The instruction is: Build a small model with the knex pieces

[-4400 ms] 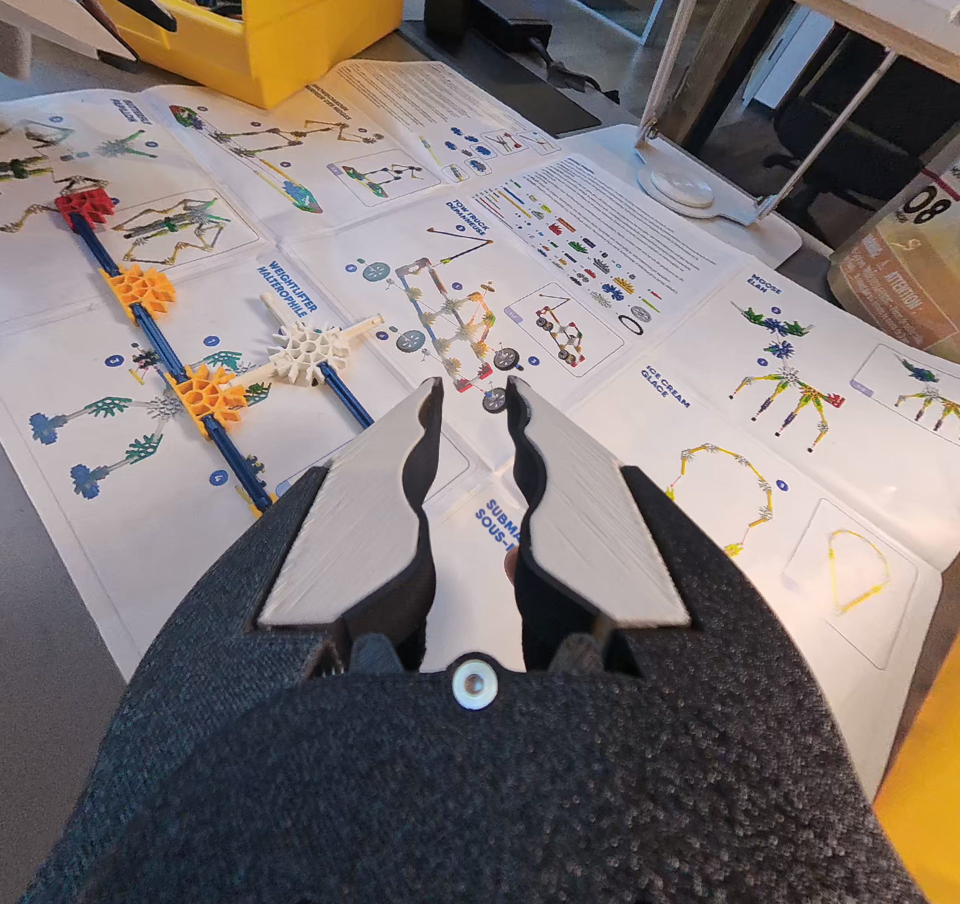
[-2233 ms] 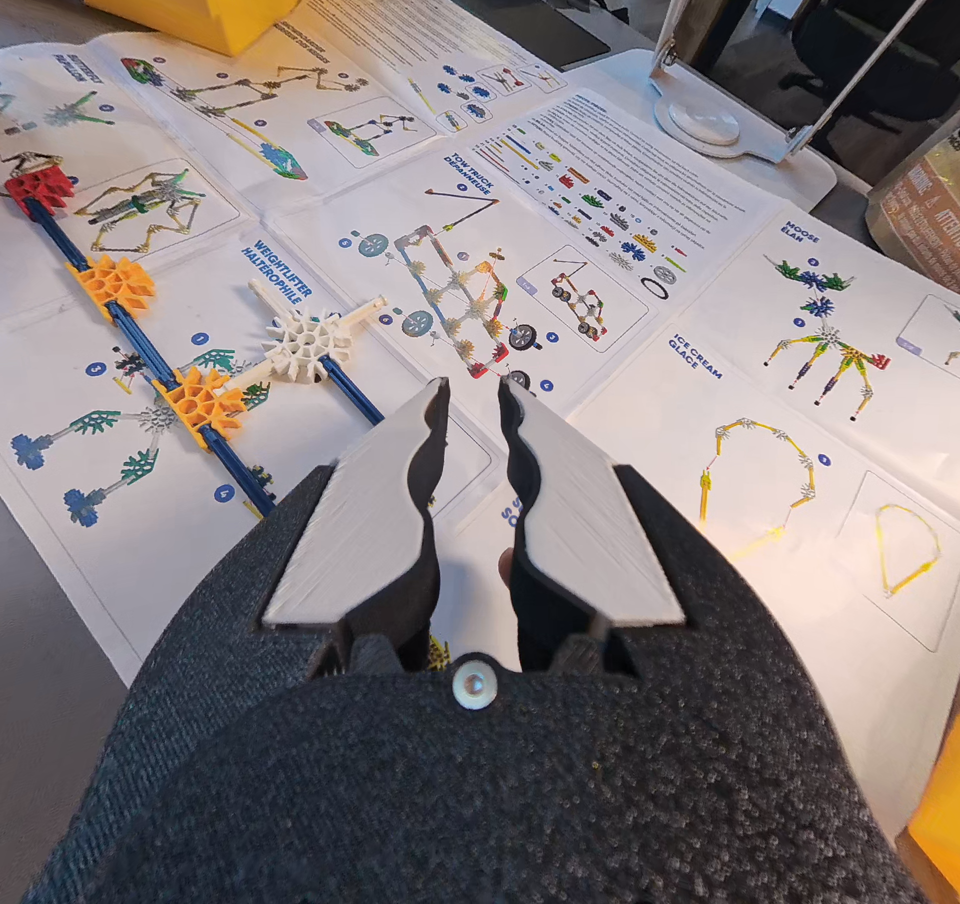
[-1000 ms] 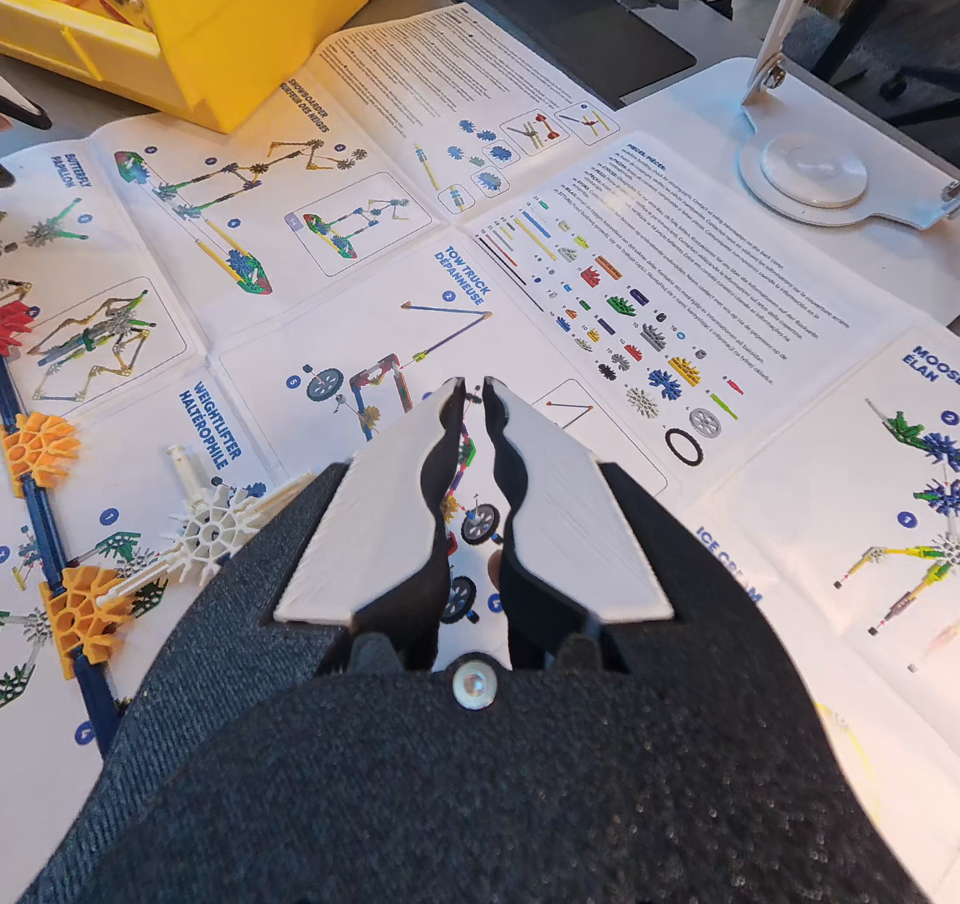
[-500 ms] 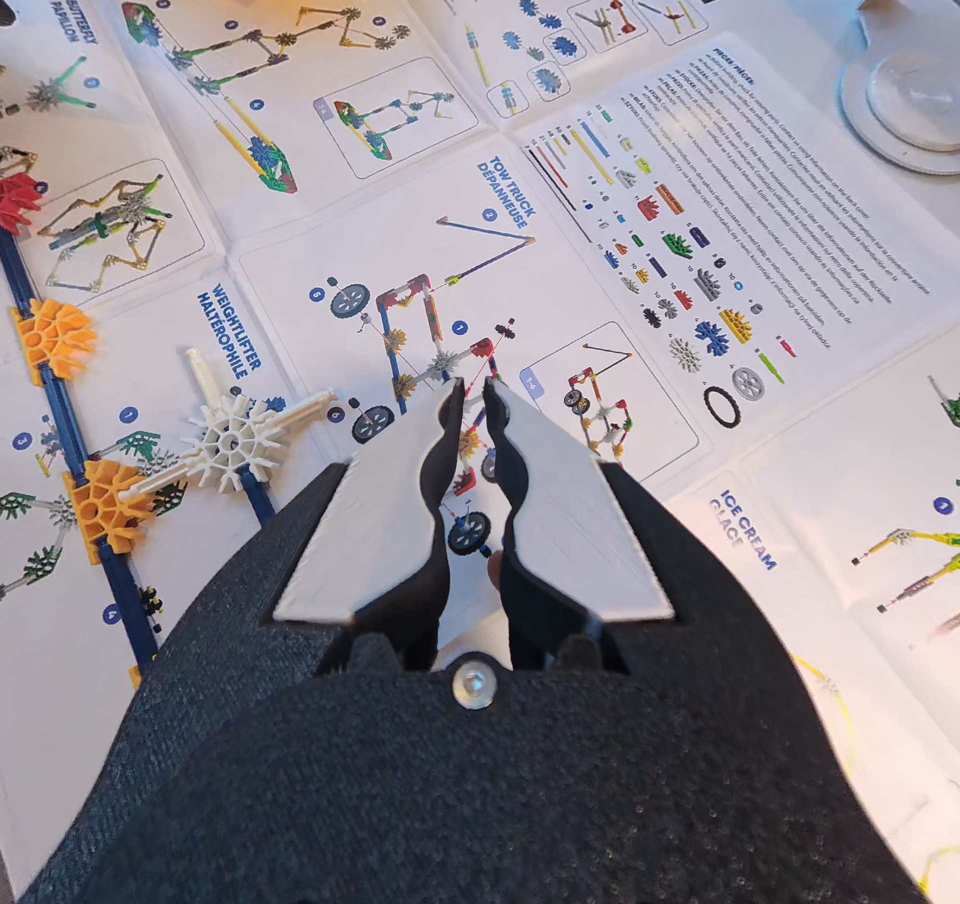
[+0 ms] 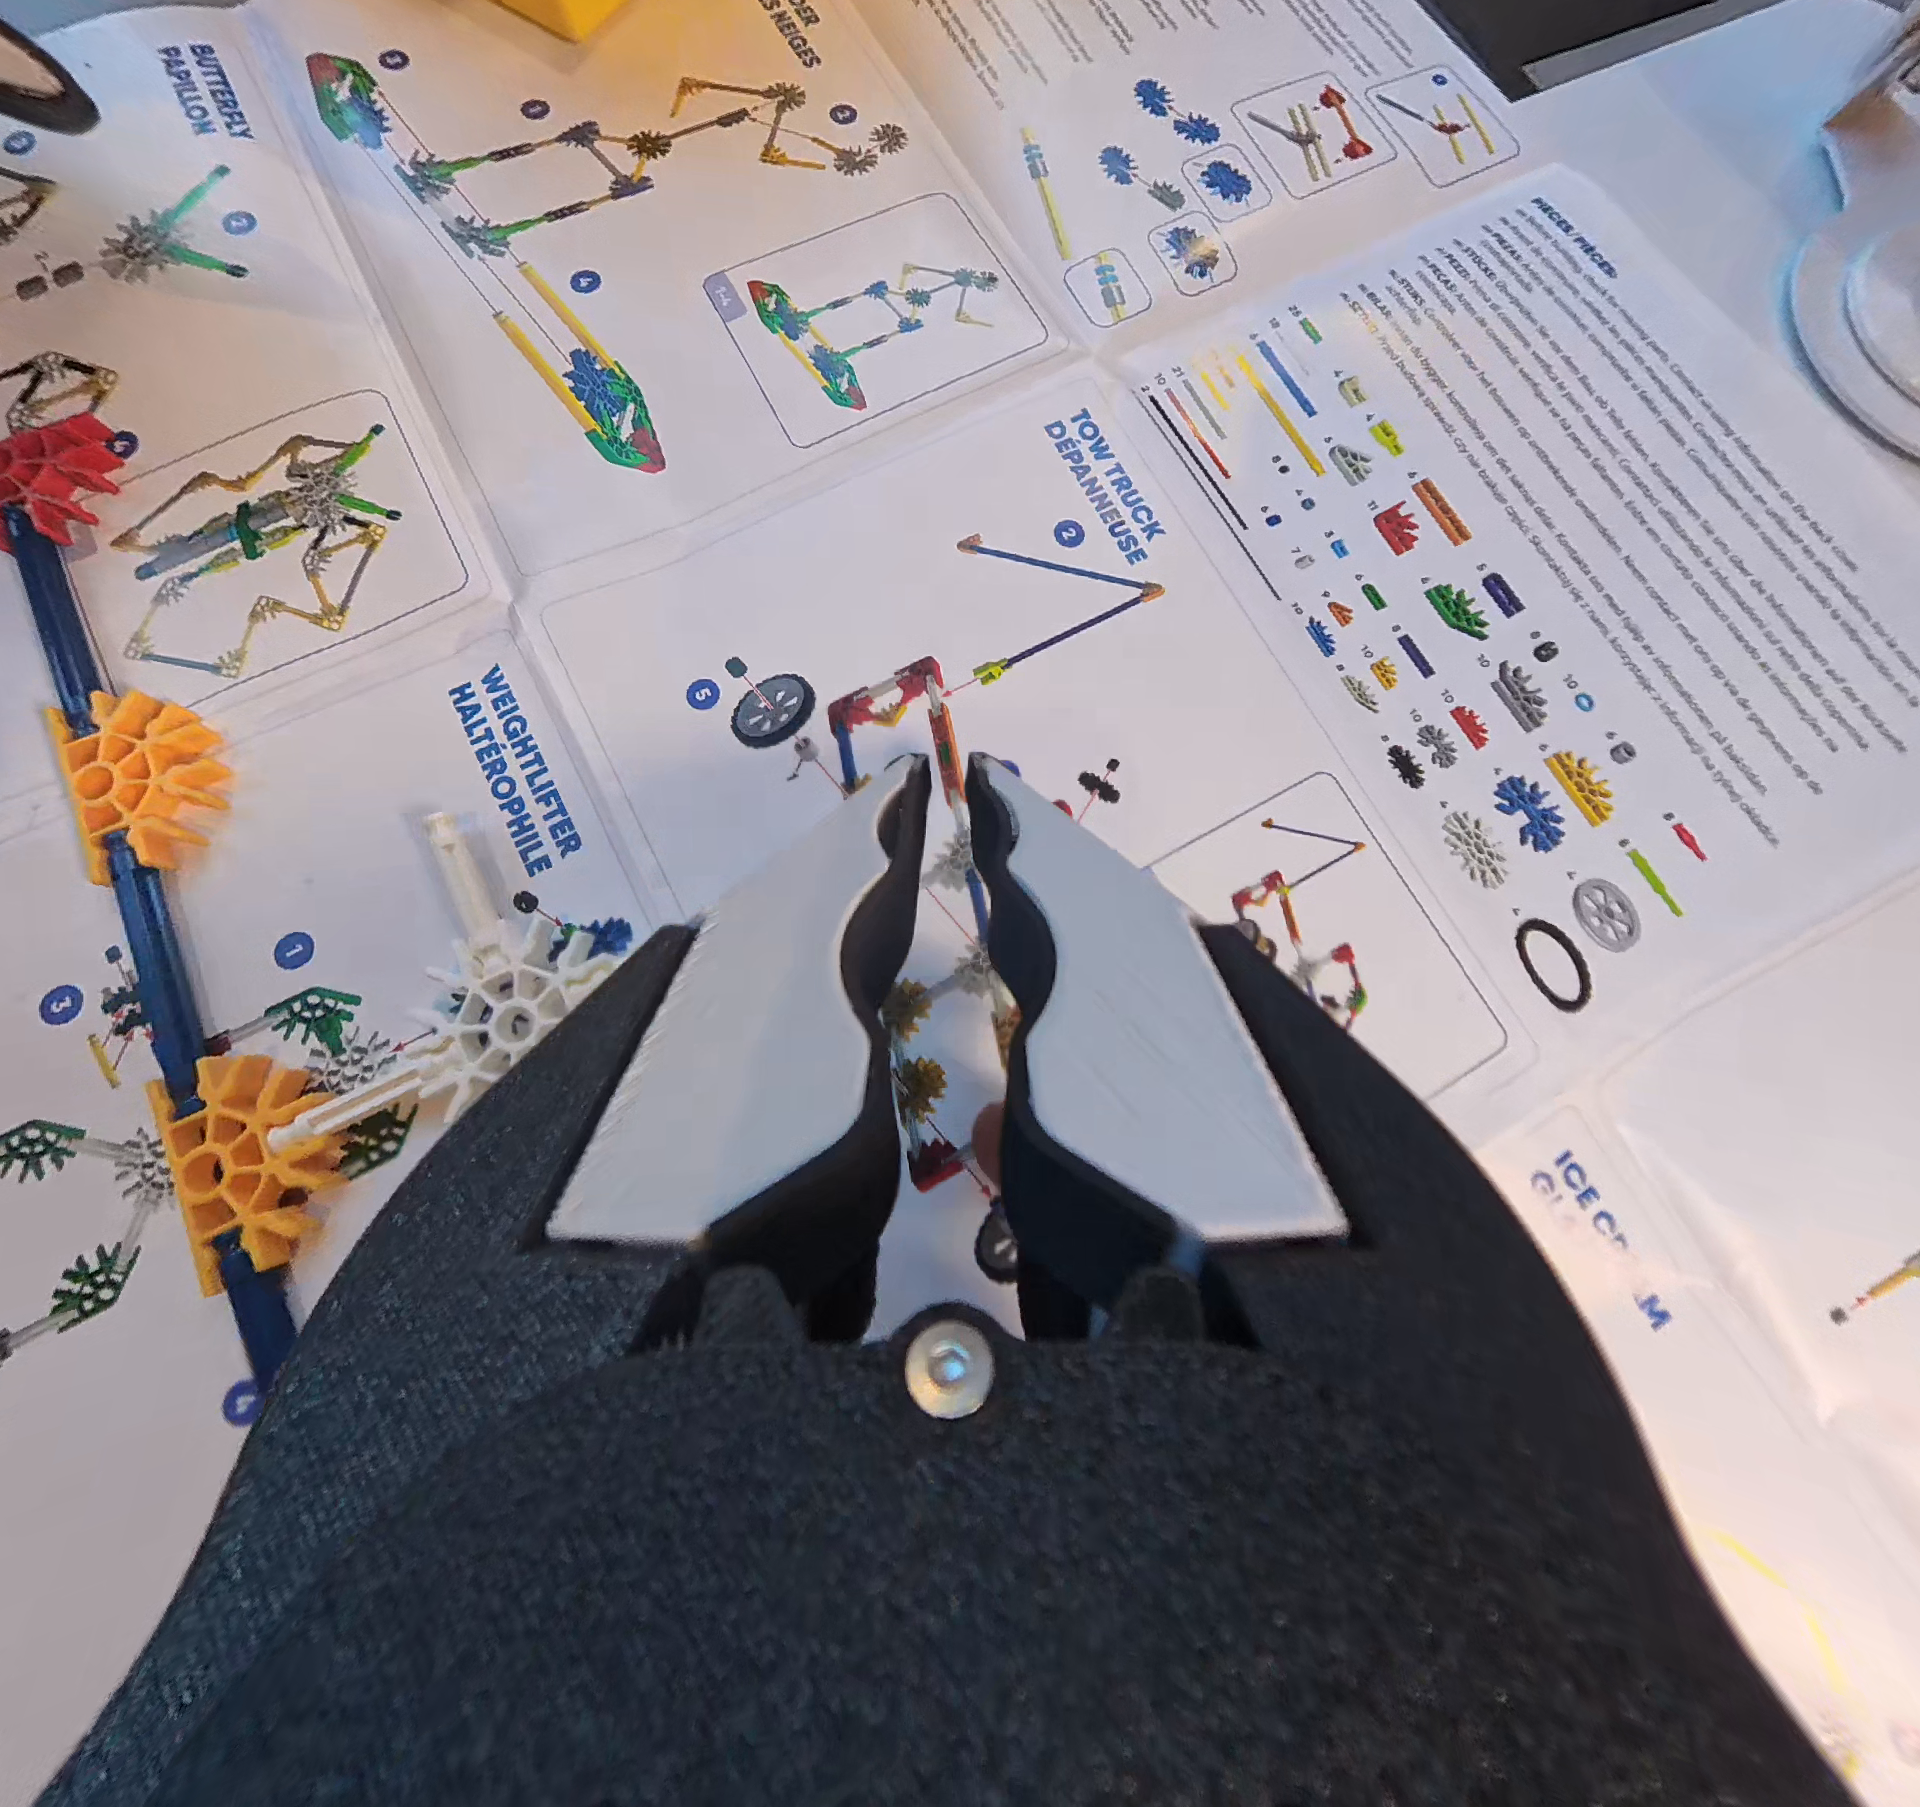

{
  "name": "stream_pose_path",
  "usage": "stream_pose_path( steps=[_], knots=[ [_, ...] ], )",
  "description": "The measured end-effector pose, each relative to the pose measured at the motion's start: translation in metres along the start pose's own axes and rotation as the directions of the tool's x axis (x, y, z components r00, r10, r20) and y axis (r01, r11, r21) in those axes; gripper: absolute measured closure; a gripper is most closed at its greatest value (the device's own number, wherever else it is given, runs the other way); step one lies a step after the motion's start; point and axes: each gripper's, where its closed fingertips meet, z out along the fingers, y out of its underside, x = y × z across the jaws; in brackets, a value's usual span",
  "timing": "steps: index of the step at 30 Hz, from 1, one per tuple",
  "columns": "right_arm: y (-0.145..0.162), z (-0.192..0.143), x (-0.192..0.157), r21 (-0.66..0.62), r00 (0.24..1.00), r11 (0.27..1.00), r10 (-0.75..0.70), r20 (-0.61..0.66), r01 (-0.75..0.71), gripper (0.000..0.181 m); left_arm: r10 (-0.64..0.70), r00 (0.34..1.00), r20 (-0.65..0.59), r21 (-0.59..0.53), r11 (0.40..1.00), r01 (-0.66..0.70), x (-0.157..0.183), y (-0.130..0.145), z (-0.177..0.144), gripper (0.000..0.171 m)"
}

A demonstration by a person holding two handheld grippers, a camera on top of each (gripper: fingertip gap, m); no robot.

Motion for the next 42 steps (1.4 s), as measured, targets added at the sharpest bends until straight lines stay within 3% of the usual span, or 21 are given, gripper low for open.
stream_pose_path(
  steps=[8, 17, 42],
  knots=[
    [-0.006, 0.012, -0.007, -0.028, 0.999, 0.999, -0.037, -0.004, 0.037, 0.176, 0.003, 1.000, -0.003, 0.007, 1.000, -0.003, 0.001, -0.002, -0.001, 0.150],
    [0.003, 0.008, -0.023, -0.087, 0.993, 0.992, -0.089, 0.075, 0.096, 0.181, 0.010, 1.000, 0.000, 0.007, 1.000, -0.010, 0.001, -0.002, -0.002, 0.150],
    [-0.006, 0.021, -0.013, -0.125, 0.991, 0.984, -0.121, 0.049, 0.126, 0.180, -0.025, 1.000, 0.013, 0.007, 1.000, 0.024, -0.007, 0.000, -0.003, 0.149]
  ],
)
